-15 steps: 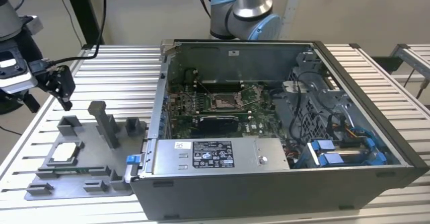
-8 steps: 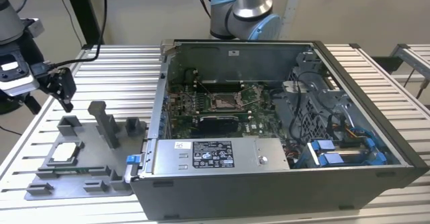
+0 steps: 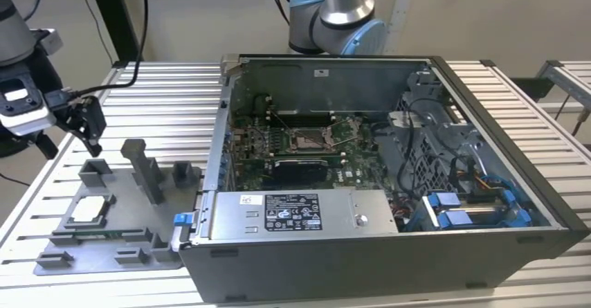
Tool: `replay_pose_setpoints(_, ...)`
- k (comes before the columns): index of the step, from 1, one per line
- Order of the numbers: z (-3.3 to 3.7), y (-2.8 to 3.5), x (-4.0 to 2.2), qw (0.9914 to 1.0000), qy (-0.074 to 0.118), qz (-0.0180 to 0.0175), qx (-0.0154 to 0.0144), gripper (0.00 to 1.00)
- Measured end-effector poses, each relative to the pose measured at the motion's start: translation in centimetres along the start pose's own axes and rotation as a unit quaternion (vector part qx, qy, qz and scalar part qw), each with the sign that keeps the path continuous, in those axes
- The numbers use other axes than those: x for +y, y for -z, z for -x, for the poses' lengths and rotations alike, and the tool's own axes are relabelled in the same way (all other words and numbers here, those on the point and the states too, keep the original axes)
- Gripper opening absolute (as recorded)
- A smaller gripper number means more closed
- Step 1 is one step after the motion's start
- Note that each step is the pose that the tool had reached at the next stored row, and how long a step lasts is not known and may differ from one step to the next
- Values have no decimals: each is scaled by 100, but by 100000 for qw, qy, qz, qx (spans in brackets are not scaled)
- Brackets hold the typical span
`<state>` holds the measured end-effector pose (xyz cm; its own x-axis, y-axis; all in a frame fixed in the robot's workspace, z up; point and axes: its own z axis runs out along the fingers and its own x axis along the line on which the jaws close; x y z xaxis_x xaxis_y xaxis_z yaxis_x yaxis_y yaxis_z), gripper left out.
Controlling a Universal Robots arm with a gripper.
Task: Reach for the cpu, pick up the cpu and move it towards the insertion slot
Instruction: 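Pick up the cpu and move it towards the insertion slot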
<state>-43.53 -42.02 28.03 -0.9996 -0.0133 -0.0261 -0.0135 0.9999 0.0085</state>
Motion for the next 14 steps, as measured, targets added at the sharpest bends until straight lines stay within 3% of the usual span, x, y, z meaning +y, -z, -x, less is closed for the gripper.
replay_pose_setpoints(14, -23, -100, -40, 100000, -1, 5, -10, 100)
